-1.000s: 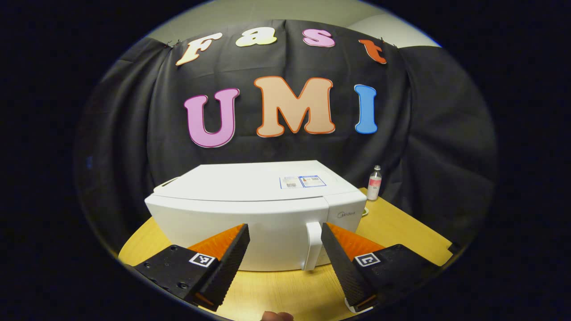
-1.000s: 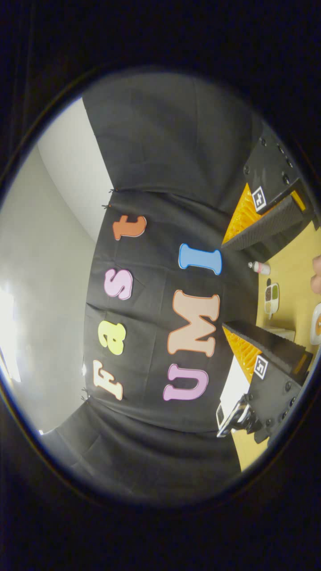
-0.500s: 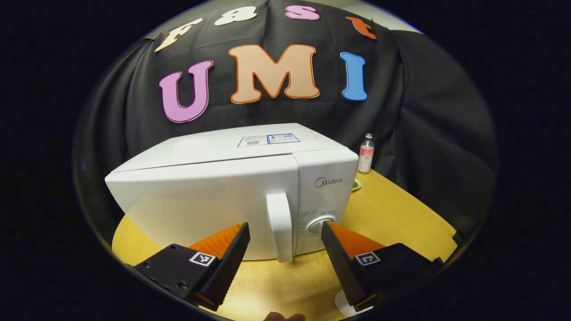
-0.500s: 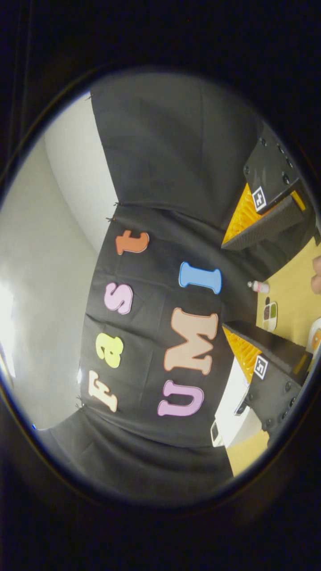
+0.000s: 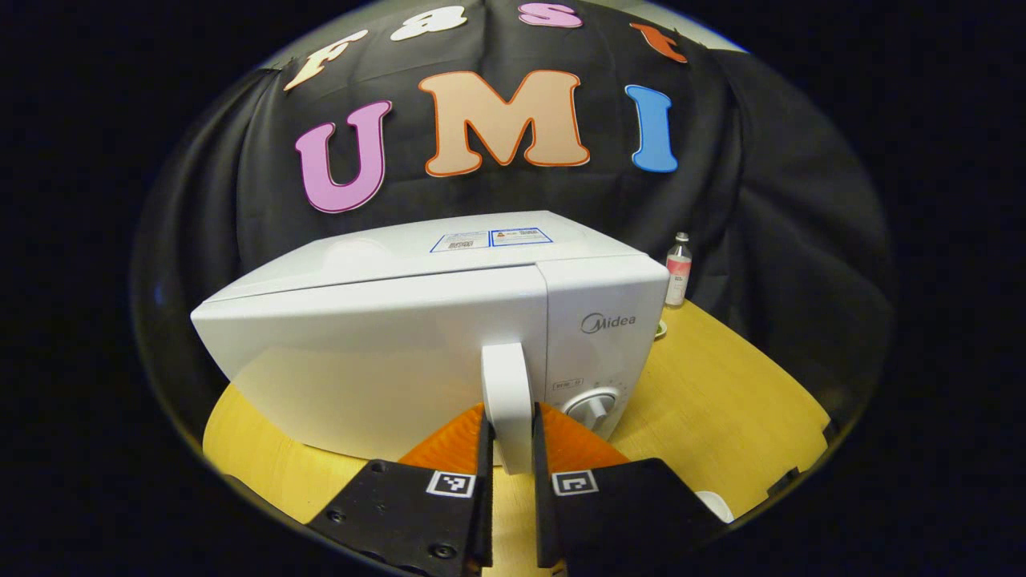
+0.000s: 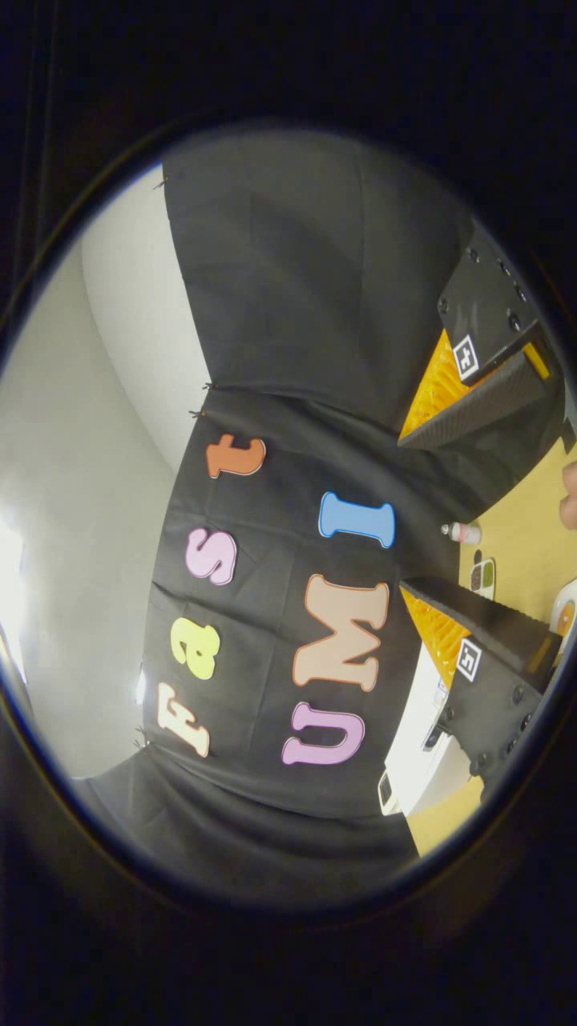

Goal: Open the microwave oven with the left hand, put the food in, and close the microwave oven.

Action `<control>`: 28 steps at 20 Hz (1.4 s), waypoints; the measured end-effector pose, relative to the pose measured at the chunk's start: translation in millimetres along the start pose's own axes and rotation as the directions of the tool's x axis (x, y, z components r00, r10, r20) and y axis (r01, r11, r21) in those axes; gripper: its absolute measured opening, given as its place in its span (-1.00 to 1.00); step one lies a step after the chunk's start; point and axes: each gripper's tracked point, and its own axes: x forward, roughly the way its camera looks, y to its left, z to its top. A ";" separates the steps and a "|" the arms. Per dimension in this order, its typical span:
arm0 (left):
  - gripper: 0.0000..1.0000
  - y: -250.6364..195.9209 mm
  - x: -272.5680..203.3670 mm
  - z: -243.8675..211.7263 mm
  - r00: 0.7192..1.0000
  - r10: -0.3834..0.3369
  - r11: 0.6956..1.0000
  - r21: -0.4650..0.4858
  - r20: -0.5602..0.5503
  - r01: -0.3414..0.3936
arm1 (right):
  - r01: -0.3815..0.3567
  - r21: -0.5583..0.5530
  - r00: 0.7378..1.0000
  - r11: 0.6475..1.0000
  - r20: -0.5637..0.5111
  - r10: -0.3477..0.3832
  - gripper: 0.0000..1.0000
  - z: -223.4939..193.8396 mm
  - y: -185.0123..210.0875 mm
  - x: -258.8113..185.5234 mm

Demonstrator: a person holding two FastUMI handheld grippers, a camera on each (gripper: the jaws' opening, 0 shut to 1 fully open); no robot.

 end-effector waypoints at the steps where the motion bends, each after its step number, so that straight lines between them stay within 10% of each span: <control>1: -0.61 -0.7 -0.4 0.9 1.000 -0.002 1.000 -0.005 0.006 0.002 | 0.001 -0.001 1.000 1.000 -0.001 -0.001 0.93 0.5 -0.6 0.0; 18: -0.98 -0.2 -8.6 -3.6 0.999 -0.032 0.999 -0.038 -0.043 0.030 | 0.012 0.022 1.000 1.000 0.017 -0.012 0.93 1.4 -8.6 0.3; 28: -0.99 20.2 -117.1 -51.1 0.989 -0.148 0.989 0.010 -0.016 0.149 | -0.059 0.075 0.998 0.995 -0.018 0.060 0.93 -16.5 23.9 16.1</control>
